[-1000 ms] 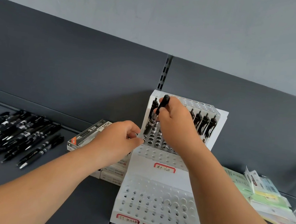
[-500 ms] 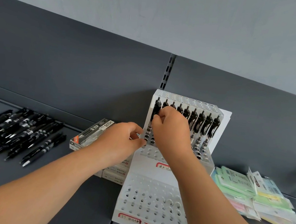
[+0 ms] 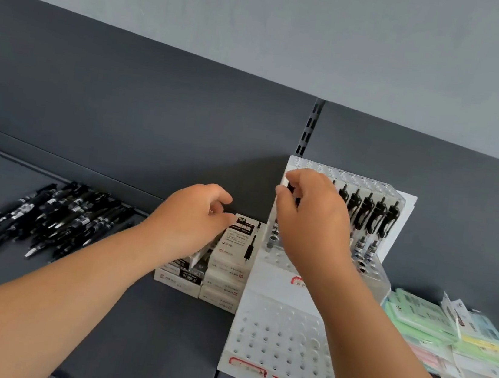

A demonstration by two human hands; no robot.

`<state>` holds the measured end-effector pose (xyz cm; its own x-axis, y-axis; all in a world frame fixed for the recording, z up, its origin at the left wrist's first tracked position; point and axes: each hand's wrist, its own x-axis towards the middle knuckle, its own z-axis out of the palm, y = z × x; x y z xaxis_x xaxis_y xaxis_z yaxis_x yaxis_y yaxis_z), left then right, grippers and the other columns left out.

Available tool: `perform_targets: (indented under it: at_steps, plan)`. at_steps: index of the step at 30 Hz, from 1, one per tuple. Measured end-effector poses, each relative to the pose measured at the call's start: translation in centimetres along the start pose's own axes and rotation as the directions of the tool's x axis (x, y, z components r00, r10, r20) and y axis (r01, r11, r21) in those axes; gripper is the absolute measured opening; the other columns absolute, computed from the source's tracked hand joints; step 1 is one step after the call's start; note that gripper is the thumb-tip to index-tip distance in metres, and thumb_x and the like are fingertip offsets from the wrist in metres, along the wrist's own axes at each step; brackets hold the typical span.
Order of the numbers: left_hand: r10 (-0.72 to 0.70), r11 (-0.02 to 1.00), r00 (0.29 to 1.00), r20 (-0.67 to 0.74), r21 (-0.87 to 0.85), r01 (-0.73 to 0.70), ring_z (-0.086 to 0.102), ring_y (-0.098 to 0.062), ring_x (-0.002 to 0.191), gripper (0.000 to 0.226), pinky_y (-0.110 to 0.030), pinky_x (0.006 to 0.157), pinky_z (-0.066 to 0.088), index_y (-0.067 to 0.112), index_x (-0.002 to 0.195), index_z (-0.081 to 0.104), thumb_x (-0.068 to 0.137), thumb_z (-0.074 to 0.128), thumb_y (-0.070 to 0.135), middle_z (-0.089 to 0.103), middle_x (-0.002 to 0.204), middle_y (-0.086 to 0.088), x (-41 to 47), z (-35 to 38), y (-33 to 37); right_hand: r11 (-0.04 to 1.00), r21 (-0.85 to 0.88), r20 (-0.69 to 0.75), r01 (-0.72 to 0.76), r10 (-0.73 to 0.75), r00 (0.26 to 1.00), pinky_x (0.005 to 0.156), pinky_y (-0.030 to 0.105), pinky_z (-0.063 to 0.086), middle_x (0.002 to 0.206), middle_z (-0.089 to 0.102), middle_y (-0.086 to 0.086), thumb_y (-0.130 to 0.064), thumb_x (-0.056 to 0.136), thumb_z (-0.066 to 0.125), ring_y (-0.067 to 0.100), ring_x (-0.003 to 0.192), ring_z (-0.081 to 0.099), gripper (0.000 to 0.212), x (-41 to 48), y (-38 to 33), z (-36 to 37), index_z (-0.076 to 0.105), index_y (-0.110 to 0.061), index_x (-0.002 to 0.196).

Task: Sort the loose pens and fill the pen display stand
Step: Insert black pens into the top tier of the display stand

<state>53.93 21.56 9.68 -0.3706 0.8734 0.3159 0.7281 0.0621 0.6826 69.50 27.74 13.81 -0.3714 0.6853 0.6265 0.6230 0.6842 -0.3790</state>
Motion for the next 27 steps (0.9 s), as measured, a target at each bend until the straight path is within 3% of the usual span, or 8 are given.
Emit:
perform_targets:
  at_steps: [2,5,9,14,20,27]
  plan:
    - [-0.006,1.000,1.000,-0.013,0.003,0.006,0.056,-0.006,0.096,0.035,-0.029,0.084,0.048,0.027,0.123,0.056,0.090,0.058,0.036,0.058,0.104,0.013,0.2,-1.5,-1.6,0.999,-0.030,-0.010,0.042,-0.042,0.999,0.086,0.019,0.034,0.123,0.056,-0.003,-0.029,0.096,0.050,0.014,0.113,0.050,0.032,-0.1,-1.5,0.8,0.056,-0.017,0.125]
    - [-0.016,1.000,1.000,-0.027,0.017,0.017,0.057,-0.006,0.091,0.032,-0.022,0.072,0.047,0.025,0.121,0.057,0.090,0.060,0.033,0.057,0.103,0.011,0.6,-3.9,-4.2,0.996,-0.059,-0.033,0.069,-0.071,0.997,0.091,0.021,0.031,0.124,0.056,-0.002,-0.029,0.095,0.051,0.016,0.117,0.046,0.033,0.0,-4.2,2.4,0.056,-0.017,0.125]
    - [0.002,0.996,0.998,-0.069,0.093,0.004,0.055,-0.008,0.092,0.033,-0.024,0.081,0.042,0.025,0.120,0.057,0.089,0.061,0.033,0.056,0.106,0.010,0.9,-7.3,-7.8,0.994,-0.038,0.021,0.101,-0.101,0.995,0.099,0.026,0.033,0.132,0.052,-0.002,-0.028,0.094,0.052,0.017,0.124,0.043,0.038,0.2,-8.2,5.6,0.052,-0.016,0.131]
    - [0.051,0.959,0.998,-0.047,0.282,-0.036,0.050,-0.014,0.113,0.043,-0.029,0.092,0.041,0.024,0.131,0.050,0.091,0.057,0.036,0.051,0.128,0.005,0.9,-11.3,-12.8,0.988,-0.071,0.216,0.138,-0.120,0.969,0.110,0.029,0.025,0.147,0.039,0.000,-0.033,0.095,0.049,0.017,0.136,0.032,0.051,-0.5,-12.4,11.2,0.039,-0.016,0.143]
    - [0.050,0.914,0.999,0.015,0.402,-0.052,0.041,-0.018,0.122,0.049,-0.030,0.095,0.037,0.022,0.137,0.044,0.092,0.055,0.039,0.045,0.135,0.003,1.0,-14.4,-18.9,0.992,-0.090,0.347,0.091,-0.055,0.936,0.117,0.030,0.018,0.153,0.031,0.002,-0.036,0.095,0.049,0.017,0.142,0.024,0.059,-1.6,-15.5,17.5,0.031,-0.015,0.147]
    - [-0.010,0.896,0.986,0.169,0.439,-0.066,0.037,-0.018,0.128,0.051,-0.031,0.103,0.034,0.023,0.139,0.041,0.093,0.051,0.043,0.044,0.137,0.003,0.8,-14.0,-24.3,0.987,-0.139,0.476,-0.085,0.142,0.868,0.111,0.030,0.027,0.147,0.038,0.004,-0.034,0.095,0.049,0.021,0.137,0.032,0.055,-3.3,-16.6,22.7,0.034,-0.012,0.143]
